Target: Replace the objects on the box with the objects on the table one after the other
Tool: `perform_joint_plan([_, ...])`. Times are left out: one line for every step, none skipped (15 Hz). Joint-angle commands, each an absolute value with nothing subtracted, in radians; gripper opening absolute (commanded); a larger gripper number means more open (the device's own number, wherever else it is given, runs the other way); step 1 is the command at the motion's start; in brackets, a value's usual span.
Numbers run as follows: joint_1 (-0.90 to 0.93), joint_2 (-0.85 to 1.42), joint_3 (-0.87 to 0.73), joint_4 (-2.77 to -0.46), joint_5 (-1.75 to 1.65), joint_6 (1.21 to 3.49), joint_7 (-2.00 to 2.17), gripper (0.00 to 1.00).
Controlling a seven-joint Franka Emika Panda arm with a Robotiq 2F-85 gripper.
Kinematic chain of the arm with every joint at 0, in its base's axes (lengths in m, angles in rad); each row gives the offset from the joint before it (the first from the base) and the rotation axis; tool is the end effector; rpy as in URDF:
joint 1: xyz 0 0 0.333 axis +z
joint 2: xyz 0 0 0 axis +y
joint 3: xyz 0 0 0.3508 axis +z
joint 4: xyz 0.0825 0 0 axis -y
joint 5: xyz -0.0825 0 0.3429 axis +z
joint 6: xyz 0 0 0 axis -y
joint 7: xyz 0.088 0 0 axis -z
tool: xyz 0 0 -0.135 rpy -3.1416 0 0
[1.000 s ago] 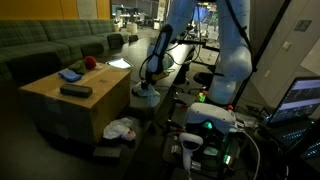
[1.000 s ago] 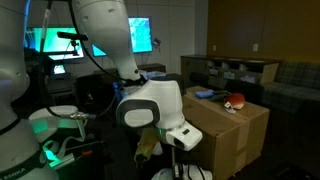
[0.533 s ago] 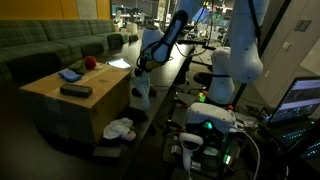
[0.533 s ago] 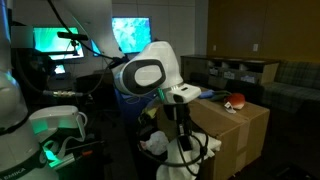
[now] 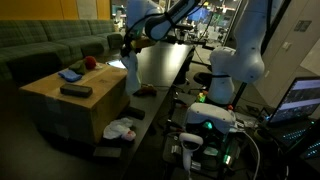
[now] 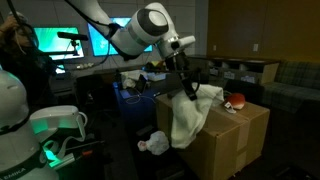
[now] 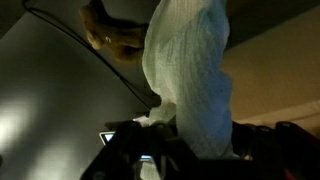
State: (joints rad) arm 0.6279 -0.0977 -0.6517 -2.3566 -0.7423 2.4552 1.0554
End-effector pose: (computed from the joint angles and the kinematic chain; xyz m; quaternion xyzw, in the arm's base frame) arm 0.4820 -0.0270 0.4140 0.9347 -0.2593 0.1897 0.1522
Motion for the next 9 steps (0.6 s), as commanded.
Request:
perform_joint_plan([0.437,-0.187,-0.377,-2.277,-0.714,2.318,1.075,0.05])
perform_joint_plan([0.373,-0.200,-0.298,-2.256,-0.692,2.300,1.067,0.05])
perform_joint_plan([0.303,-0.205,-0.219,-2.236,-0.668,2.298,1.059,0.05])
perform_joint_plan([0.258,-0.205,-0.165,-2.215,-0.654,2.297,1.058,0.05])
perform_joint_plan([0.218,-0.205,-0.122,-2.197,-0.640,2.301,1.058,0.05])
perform_joint_plan([0.181,-0.198,-0.083,-2.181,-0.639,2.312,1.069,0.05])
perform_joint_plan([0.152,-0.192,-0.053,-2.163,-0.633,2.313,1.067,0.05])
perform_joint_plan([0.127,-0.182,-0.027,-2.145,-0.630,2.318,1.069,0.05])
perform_joint_plan([0.105,-0.172,-0.005,-2.130,-0.634,2.320,1.076,0.05])
